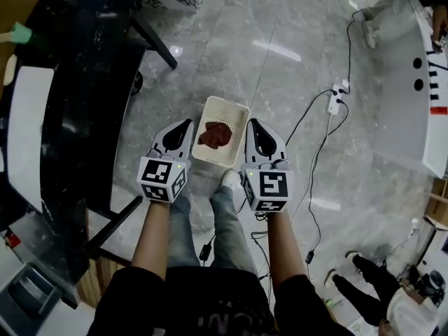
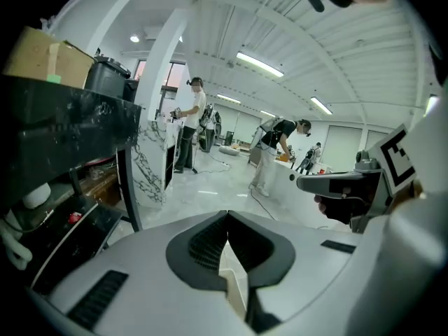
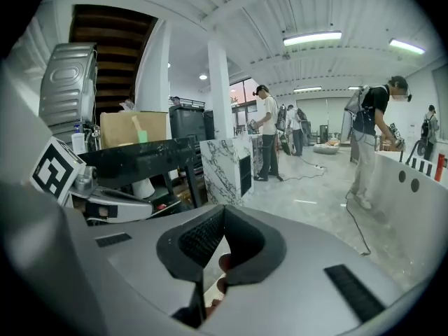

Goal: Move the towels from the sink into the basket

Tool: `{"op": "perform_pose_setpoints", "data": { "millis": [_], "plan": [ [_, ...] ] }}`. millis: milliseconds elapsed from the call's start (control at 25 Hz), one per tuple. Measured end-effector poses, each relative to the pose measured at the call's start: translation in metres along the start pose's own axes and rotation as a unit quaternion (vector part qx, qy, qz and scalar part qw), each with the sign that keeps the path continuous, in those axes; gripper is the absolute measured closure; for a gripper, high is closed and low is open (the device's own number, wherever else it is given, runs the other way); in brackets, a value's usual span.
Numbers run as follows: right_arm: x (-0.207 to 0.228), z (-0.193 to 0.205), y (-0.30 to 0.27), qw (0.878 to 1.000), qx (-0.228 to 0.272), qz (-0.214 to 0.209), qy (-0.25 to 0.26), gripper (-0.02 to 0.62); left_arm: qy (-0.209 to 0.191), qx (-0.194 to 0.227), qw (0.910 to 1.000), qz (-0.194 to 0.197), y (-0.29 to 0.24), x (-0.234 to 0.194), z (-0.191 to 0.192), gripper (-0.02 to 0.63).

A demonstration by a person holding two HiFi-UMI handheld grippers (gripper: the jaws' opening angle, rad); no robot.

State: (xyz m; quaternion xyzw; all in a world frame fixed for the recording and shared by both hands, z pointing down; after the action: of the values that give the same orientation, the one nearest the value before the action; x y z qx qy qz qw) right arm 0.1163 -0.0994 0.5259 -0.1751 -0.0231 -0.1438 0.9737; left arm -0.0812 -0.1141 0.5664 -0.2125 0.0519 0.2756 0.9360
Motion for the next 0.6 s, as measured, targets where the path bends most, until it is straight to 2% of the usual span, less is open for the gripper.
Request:
{"op": "perform_pose_setpoints", "data": {
  "millis": [200,400,600],
  "plan": [
    [-0.002,-0.044,0.017,1.000,0.019,0.001,0.011,0.580,0.004,0.032,0.9994,-0.012,0.022,0.006,-0.048,0.589],
    [-0.004,-0.089,0.027,0.999,0.047,0.000,0.021,0.581,-0.012,0.062,0.9978,-0.021,0.040,0.012,-0.092,0.590],
    [-0.014,-0.134,0.040,0.997,0.073,-0.014,0.036,0.581,-0.008,0.094,0.9948,-0.038,0.062,0.020,-0.135,0.590]
  ]
}}
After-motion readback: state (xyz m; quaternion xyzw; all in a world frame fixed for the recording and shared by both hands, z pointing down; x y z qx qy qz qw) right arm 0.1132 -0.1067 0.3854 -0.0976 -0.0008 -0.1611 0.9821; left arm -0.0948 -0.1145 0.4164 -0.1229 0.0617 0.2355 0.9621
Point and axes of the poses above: the fingertips, and each gripper's own axes: y backward along the fingers, x to its right, z out of its underside, the point moved 7 cm from there along y, backward along the fingers, and after that the axes turned 7 degrees about x, right-handed, at the moved point
